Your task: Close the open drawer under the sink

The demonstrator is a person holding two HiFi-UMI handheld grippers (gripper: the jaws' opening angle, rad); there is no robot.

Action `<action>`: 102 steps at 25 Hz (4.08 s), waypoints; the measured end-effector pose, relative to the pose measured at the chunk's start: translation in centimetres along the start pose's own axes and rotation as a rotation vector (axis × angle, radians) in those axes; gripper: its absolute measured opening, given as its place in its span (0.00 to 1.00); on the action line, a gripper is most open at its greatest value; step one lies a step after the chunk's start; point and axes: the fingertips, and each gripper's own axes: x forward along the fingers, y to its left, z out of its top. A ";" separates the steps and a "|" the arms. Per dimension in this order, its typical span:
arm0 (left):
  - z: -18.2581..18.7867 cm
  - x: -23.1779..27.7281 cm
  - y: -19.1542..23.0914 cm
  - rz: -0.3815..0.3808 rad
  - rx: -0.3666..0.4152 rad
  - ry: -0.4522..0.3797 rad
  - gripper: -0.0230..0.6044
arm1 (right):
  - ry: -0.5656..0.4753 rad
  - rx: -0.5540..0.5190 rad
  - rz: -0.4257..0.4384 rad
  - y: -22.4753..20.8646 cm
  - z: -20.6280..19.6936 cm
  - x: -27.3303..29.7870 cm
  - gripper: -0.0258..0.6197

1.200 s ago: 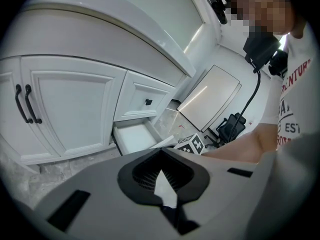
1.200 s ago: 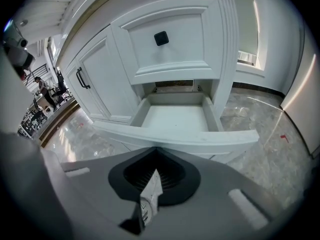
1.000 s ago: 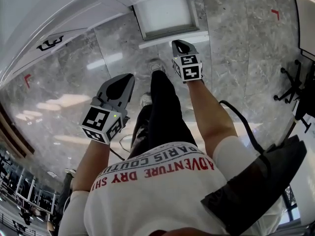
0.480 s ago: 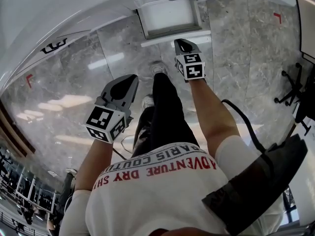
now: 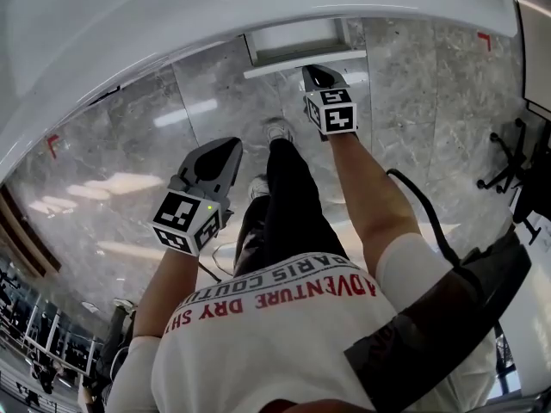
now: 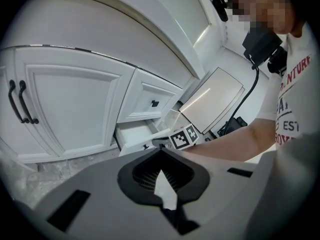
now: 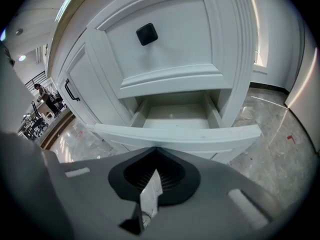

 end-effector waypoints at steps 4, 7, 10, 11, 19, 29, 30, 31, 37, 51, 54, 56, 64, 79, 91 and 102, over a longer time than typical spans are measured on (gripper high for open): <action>0.4 0.2 0.5 0.016 -0.003 -0.008 0.04 | -0.020 0.005 0.004 -0.6 2.0 1.2 0.04; 0.9 0.7 0.8 0.021 -0.010 -0.015 0.04 | -0.030 0.024 0.004 -0.9 3.2 2.0 0.04; 1.4 1.3 0.8 0.020 -0.011 -0.016 0.04 | -0.036 0.042 0.005 -1.3 4.2 2.7 0.04; 1.6 1.4 0.8 0.019 -0.011 -0.016 0.04 | -0.039 0.049 0.006 -1.4 4.6 2.9 0.04; 2.3 1.9 1.2 0.031 -0.013 -0.018 0.04 | -0.052 0.050 0.015 -2.3 7.6 4.5 0.04; 2.2 1.8 1.9 0.034 -0.023 -0.017 0.04 | -0.046 0.054 -0.002 -2.4 9.0 5.1 0.04; 2.1 1.8 1.9 0.032 -0.023 -0.017 0.04 | -0.046 0.051 -0.004 -2.4 9.0 5.1 0.04; 2.2 1.8 1.9 0.030 -0.022 -0.017 0.04 | -0.039 0.049 -0.006 -2.5 8.8 5.1 0.04; 2.2 1.8 1.8 0.022 -0.007 -0.022 0.04 | -0.036 0.015 -0.010 -2.2 8.7 4.8 0.04; 4.3 -8.4 -6.5 -0.047 0.104 -0.122 0.04 | -0.155 -0.097 0.243 14.3 11.7 -18.3 0.04; 4.5 -12.3 -8.9 -0.061 0.160 -0.149 0.04 | -0.181 -0.122 0.282 18.2 11.9 -24.9 0.04; 4.6 -15.2 -10.6 -0.066 0.182 -0.168 0.04 | -0.208 -0.131 0.312 21.0 11.9 -29.5 0.04; 1.7 -26.6 -21.1 -0.140 0.269 -0.197 0.04 | -0.259 -0.220 0.398 30.4 8.0 -46.9 0.04; -13.7 -38.3 -39.8 -0.176 0.439 -0.297 0.04 | -0.369 -0.194 0.364 37.0 -9.9 -67.5 0.04; -29.9 -49.6 -55.4 -0.206 0.468 -0.352 0.04 | -0.430 -0.237 0.401 45.7 -27.3 -84.7 0.04; -34.1 -50.9 -59.3 -0.194 0.496 -0.346 0.04 | -0.484 -0.234 0.416 46.9 -30.5 -89.4 0.04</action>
